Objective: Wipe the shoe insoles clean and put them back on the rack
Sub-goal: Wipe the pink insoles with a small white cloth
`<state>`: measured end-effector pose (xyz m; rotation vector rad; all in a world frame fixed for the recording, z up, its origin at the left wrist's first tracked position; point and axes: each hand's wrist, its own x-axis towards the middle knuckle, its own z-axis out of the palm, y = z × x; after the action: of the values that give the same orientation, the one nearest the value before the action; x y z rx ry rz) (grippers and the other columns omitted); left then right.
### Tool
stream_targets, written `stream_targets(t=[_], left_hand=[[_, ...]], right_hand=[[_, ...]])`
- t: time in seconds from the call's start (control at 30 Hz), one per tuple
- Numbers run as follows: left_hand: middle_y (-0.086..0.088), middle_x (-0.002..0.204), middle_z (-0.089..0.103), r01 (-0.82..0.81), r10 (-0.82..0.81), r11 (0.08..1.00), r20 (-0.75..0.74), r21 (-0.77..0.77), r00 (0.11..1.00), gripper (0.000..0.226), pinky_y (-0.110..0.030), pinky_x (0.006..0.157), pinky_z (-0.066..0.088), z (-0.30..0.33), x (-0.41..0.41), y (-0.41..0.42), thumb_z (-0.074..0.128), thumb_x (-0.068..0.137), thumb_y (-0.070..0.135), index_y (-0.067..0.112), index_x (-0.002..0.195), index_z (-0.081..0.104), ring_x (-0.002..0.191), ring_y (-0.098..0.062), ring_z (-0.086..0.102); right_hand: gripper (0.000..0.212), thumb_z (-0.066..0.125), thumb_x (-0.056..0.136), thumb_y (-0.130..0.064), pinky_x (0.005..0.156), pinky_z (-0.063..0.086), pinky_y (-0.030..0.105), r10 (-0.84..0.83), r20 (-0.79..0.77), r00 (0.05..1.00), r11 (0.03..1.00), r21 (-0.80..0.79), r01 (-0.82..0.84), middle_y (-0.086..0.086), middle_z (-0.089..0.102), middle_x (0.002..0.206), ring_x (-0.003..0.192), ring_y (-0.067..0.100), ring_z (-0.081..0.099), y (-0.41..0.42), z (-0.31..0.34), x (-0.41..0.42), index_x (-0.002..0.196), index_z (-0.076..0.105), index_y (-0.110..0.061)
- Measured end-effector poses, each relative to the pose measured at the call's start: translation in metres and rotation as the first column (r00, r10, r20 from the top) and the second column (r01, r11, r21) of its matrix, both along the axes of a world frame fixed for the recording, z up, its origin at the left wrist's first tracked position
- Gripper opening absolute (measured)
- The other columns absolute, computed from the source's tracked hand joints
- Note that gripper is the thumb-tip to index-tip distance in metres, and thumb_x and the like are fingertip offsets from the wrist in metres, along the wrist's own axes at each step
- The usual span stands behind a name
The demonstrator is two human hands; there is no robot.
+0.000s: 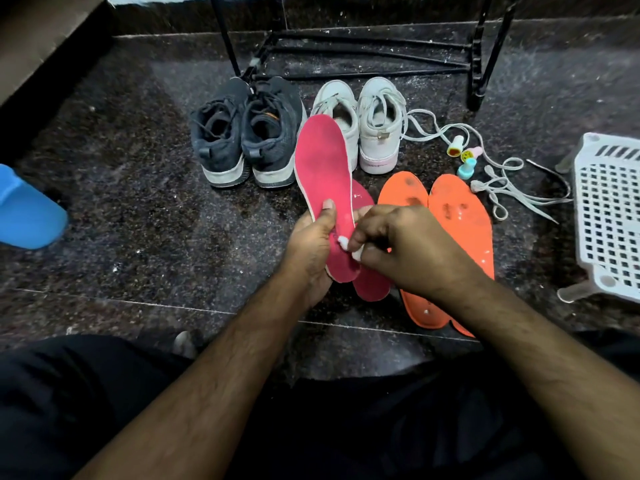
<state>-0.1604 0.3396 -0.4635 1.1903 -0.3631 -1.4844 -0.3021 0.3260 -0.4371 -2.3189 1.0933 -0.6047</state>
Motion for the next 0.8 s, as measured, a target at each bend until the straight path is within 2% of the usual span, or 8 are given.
stream_targets(t=[0.13,0.23,0.37,0.4,0.5,0.57,0.63,0.8], left_hand=[[-0.012,0.085,0.072,0.015,-0.016,1.000,-0.051,-0.014,0.999,0.026,-0.031,0.061,0.060,0.004,-0.006,0.003,0.047,0.106,0.020,0.000,0.118,0.059,0.069,-0.017,0.072],[-0.014,0.091,0.071,-0.008,0.006,1.000,-0.086,-0.025,0.996,0.034,-0.031,0.068,0.061,0.001,-0.006,0.003,0.048,0.106,0.022,-0.004,0.126,0.056,0.074,-0.019,0.071],[-0.015,0.081,0.074,-0.055,0.055,0.998,-0.059,0.000,0.997,0.036,-0.032,0.056,0.059,0.001,0.000,-0.001,0.040,0.108,0.024,-0.005,0.122,0.056,0.065,-0.023,0.072],[-0.015,0.081,0.075,-0.056,0.055,0.998,-0.052,-0.007,0.997,0.036,-0.032,0.055,0.059,0.001,0.001,-0.002,0.039,0.109,0.024,-0.006,0.122,0.055,0.065,-0.024,0.073],[-0.010,0.077,0.074,-0.054,0.054,0.998,-0.002,-0.014,0.999,0.027,-0.030,0.057,0.059,0.000,-0.002,-0.002,0.042,0.108,0.021,0.000,0.115,0.057,0.063,-0.019,0.071],[-0.009,0.084,0.073,-0.049,0.050,0.999,0.024,-0.020,0.998,0.027,-0.028,0.063,0.059,-0.002,-0.005,-0.001,0.046,0.106,0.021,0.002,0.121,0.058,0.069,-0.017,0.071],[-0.010,0.088,0.072,-0.054,0.055,0.998,0.034,-0.027,0.998,0.030,-0.030,0.067,0.059,-0.005,-0.007,0.000,0.048,0.106,0.021,0.001,0.125,0.058,0.073,-0.018,0.070],[-0.018,0.084,0.067,-0.140,0.140,0.990,0.065,-0.008,0.988,0.036,-0.037,0.063,0.058,-0.011,0.000,0.001,0.047,0.106,0.025,-0.005,0.125,0.052,0.066,-0.026,0.066]], right_hand=[[0.024,0.065,0.077,-0.009,0.081,0.048,0.027,-0.153,0.125,0.980,0.979,-0.114,0.168,0.002,0.068,0.096,0.090,0.016,0.064,-0.006,0.003,0.001,0.097,0.078,-0.015],[0.027,0.060,0.074,-0.011,0.079,0.048,0.029,-0.112,0.053,0.992,0.986,-0.117,0.118,0.006,0.068,0.097,0.087,0.023,0.066,-0.008,-0.005,0.013,0.095,0.078,-0.012],[0.016,0.067,0.066,-0.010,0.074,0.057,0.037,0.044,-0.079,0.996,0.999,-0.013,-0.045,0.005,0.070,0.080,0.080,0.029,0.070,0.001,-0.015,0.015,0.077,0.078,-0.015],[0.014,0.069,0.066,-0.009,0.077,0.057,0.036,0.055,-0.060,0.997,0.998,0.007,-0.055,0.005,0.071,0.080,0.083,0.030,0.071,0.003,-0.013,0.013,0.075,0.077,-0.015],[0.015,0.072,0.072,-0.005,0.080,0.044,0.015,-0.050,0.032,0.998,0.998,-0.033,0.051,0.003,0.070,0.086,0.083,0.021,0.069,0.000,-0.006,0.004,0.080,0.076,-0.016],[0.018,0.065,0.077,-0.011,0.079,0.046,0.021,-0.161,0.105,0.981,0.981,-0.089,0.170,0.003,0.069,0.091,0.084,0.019,0.066,-0.005,-0.002,0.007,0.090,0.077,-0.015],[0.026,0.057,0.079,-0.018,0.078,0.045,0.025,-0.172,0.117,0.978,0.976,-0.116,0.186,0.005,0.068,0.094,0.086,0.022,0.066,-0.008,-0.002,0.016,0.094,0.078,-0.012],[0.030,0.052,0.069,-0.011,0.074,0.054,0.038,-0.057,-0.084,0.995,0.997,-0.060,0.052,0.008,0.067,0.089,0.083,0.030,0.066,0.003,-0.016,0.030,0.084,0.077,-0.013]])
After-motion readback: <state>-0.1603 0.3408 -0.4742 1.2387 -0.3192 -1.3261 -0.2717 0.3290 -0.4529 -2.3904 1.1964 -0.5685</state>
